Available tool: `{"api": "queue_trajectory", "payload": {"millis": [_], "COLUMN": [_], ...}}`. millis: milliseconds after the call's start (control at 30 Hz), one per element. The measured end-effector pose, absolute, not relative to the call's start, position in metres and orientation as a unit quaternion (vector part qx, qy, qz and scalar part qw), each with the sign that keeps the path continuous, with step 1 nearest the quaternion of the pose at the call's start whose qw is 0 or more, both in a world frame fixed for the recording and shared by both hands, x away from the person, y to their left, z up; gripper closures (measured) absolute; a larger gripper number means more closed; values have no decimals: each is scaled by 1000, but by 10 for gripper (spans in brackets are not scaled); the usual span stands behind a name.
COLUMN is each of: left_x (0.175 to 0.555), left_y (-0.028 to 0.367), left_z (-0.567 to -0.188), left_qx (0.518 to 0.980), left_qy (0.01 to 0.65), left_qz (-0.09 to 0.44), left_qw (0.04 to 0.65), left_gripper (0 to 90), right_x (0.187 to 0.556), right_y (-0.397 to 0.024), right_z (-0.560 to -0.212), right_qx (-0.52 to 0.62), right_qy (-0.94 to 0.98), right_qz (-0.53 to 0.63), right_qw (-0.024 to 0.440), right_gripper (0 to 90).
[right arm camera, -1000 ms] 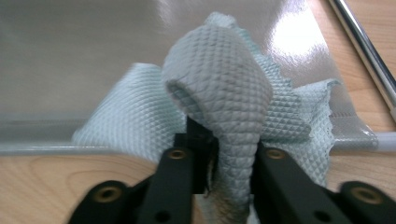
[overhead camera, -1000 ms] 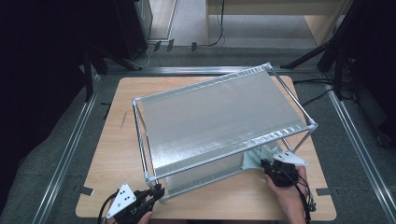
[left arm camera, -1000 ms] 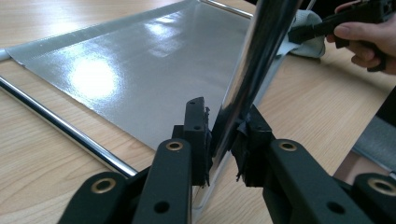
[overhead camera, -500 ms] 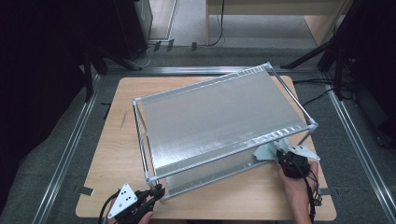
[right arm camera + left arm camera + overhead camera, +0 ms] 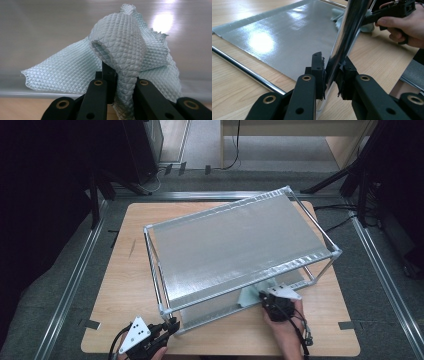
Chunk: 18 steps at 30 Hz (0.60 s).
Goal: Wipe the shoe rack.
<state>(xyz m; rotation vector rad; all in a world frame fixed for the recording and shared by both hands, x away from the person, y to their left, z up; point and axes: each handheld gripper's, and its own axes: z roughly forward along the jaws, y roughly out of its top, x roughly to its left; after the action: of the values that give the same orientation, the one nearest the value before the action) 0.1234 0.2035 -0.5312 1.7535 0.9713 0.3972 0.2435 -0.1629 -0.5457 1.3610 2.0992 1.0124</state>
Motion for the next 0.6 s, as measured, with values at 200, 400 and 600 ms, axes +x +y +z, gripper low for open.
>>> {"api": "queue_trajectory", "payload": {"millis": [200,400,600], "left_x": [123,121,121], "left_y": [194,184,178], "left_z": [-531,-531,-531], "left_qx": [735,740,738], "left_qy": [398,386,383], "left_qz": [161,154,149], "left_qw": [525,529,535], "left_gripper": [781,782,780], "right_x": [230,215,195], "right_y": [-117,-78,-45], "right_z": [-550,-550,-551], "right_qx": [451,406,373], "right_qy": [782,804,817], "right_qz": [386,398,421], "right_qw": [192,172,132], "right_gripper": [847,846,844]}}
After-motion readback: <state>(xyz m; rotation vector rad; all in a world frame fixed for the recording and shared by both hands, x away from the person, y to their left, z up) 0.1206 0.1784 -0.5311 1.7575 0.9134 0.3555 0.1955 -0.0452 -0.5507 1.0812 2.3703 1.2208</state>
